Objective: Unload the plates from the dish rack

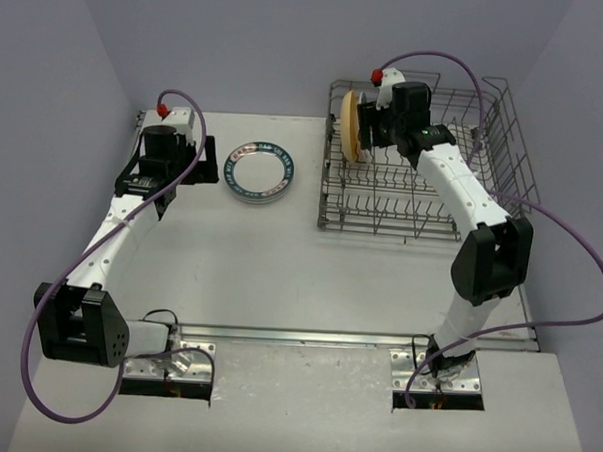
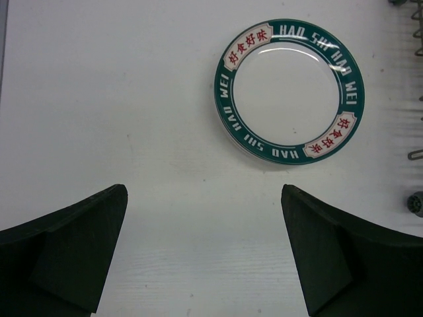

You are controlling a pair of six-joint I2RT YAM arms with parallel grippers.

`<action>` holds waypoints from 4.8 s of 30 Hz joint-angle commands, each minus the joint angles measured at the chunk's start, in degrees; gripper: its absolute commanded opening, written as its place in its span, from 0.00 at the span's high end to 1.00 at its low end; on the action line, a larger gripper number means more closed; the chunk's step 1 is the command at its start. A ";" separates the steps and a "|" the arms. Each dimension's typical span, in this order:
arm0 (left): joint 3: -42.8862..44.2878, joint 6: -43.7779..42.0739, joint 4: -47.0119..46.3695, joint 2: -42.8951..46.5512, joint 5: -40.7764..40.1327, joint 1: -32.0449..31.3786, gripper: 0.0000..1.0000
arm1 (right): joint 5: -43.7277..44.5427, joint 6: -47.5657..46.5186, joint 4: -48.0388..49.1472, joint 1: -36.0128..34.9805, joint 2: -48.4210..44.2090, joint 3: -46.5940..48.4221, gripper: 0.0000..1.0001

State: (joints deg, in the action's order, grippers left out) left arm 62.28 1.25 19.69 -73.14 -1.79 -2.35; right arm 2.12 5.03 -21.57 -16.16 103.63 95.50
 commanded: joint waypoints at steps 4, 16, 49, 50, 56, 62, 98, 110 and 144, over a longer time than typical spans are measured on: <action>2.10 0.06 -1.49 2.10 1.52 -0.63 0.00 | -1.71 -3.13 3.09 0.78 7.53 11.20 0.33; 3.65 1.11 -0.73 0.26 4.27 -0.55 0.00 | 1.94 -7.72 5.90 0.95 18.01 16.51 0.45; 9.97 4.46 3.88 3.90 24.26 1.18 0.00 | -42.44 14.32 1.74 13.26 -7.93 16.79 1.00; 10.44 4.71 4.25 4.16 26.80 1.53 0.00 | -42.40 9.18 1.39 12.83 -10.27 13.45 1.00; 11.84 8.50 6.84 5.26 52.44 1.83 0.02 | -29.14 -30.47 7.17 1.35 -34.65 -15.06 1.00; 10.47 8.66 8.27 7.49 59.32 1.69 0.02 | -11.08 -60.88 16.08 -15.11 -52.93 -43.71 1.00; 11.89 -4.42 19.04 -5.12 40.34 -19.24 0.42 | -9.76 -110.15 39.16 -32.88 -66.39 -78.89 1.00; 11.28 -3.36 17.77 -5.81 41.82 -18.28 1.00 | -8.98 -110.11 44.70 -35.57 -61.86 -79.70 0.69; 36.02 13.20 6.27 -44.21 37.23 8.84 1.00 | 5.60 -24.34 4.49 -33.71 -38.06 -24.10 0.01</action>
State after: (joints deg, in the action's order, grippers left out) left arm 94.21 15.68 26.80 -117.22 35.40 7.81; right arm 9.68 -35.78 -11.44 -50.94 64.35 67.24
